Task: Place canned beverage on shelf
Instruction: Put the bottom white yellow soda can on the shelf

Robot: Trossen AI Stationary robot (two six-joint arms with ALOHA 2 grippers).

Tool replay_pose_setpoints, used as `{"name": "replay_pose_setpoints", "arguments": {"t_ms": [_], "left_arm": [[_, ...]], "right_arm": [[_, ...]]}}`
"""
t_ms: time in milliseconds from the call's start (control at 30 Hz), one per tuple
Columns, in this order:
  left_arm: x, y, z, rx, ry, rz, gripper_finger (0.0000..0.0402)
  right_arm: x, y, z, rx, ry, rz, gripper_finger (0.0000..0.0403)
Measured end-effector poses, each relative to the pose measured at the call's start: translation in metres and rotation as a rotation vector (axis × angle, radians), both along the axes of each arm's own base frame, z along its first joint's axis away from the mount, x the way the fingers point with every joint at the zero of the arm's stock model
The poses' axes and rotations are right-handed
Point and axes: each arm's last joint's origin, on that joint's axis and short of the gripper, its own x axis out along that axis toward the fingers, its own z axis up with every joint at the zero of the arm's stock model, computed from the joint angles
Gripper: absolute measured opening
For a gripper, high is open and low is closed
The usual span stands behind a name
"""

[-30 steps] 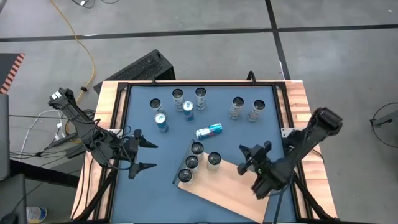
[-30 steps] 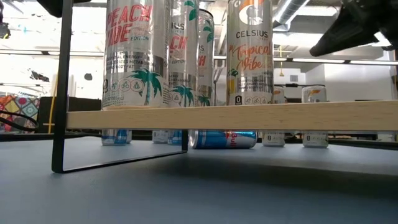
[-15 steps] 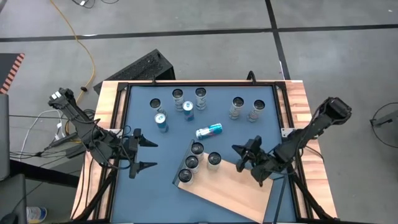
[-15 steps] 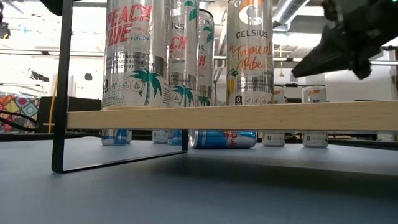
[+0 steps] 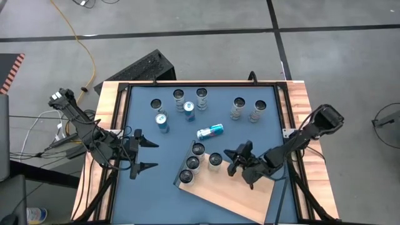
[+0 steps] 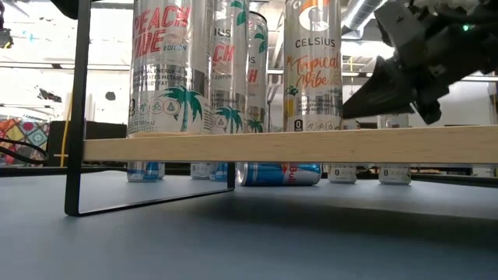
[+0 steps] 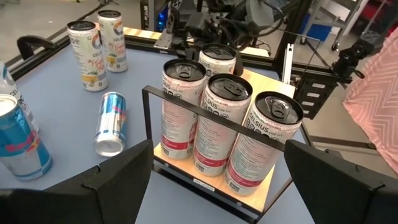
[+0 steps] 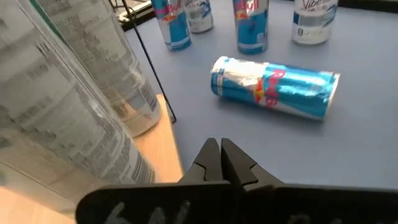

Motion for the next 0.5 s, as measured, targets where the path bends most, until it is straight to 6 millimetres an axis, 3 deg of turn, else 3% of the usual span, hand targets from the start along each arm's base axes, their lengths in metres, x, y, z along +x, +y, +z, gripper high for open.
{"name": "replay_pose_setpoints", "arguments": {"t_ms": [200,500], "left_arm": [[0.0,0.0,0.0,0.0,0.0,0.002,0.0348],[0.0,0.0,0.0,0.001,0.0,0.002,0.0348]], "right_arm": [[0.007,0.004,-0.011,0.009,-0.019,0.002,0.0],[0.012,0.009,-0.009,0.046,-0.047,0.033,0.0]]}}
